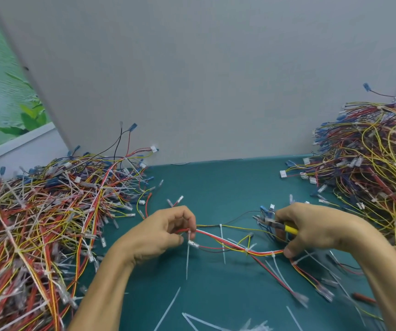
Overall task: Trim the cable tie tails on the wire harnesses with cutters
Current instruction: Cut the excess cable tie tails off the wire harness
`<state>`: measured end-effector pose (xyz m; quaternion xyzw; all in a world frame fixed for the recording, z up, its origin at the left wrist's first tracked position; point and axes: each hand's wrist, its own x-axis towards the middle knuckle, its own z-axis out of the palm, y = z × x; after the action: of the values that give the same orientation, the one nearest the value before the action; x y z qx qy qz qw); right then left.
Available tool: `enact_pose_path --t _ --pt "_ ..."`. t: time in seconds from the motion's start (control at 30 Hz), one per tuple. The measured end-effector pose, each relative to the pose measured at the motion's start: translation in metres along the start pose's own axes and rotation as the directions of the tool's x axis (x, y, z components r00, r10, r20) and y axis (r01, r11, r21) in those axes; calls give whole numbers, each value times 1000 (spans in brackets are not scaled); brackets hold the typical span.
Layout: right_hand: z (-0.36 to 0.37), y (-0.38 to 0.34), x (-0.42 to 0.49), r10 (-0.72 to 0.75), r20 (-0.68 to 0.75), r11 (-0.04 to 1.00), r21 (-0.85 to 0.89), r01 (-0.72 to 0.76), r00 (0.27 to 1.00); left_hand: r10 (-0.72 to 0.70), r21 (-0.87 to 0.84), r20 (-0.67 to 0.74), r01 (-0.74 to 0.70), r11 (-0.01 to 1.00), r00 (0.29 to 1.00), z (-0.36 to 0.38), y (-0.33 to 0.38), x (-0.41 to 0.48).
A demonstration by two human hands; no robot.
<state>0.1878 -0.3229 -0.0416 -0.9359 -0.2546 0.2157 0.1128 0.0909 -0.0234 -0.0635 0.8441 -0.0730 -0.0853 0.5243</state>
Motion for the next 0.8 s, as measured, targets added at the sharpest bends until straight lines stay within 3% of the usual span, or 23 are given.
enact_pose_path --t 0.2,0.47,0.63,0.73,0.8 --pt "1 2 1 11 -1 1000 -2 -11 1000 35 95 -134 -23 995 990 6 -4 8" --pt "2 3 1 15 5 1000 5 -15 1000 18 -22 -229 -24 999 973 8 -8 10" --pt "3 3 2 26 9 999 18 -26 1000 -76 184 -137 101 978 988 1 -11 7" --pt "4 0 2 25 11 1000 12 -25 1000 -149 420 -77 168 892 986 -2 -8 7" --pt "2 -1 0 19 19 999 31 -19 1000 -224 457 -45 219 862 974 -1 -5 5"
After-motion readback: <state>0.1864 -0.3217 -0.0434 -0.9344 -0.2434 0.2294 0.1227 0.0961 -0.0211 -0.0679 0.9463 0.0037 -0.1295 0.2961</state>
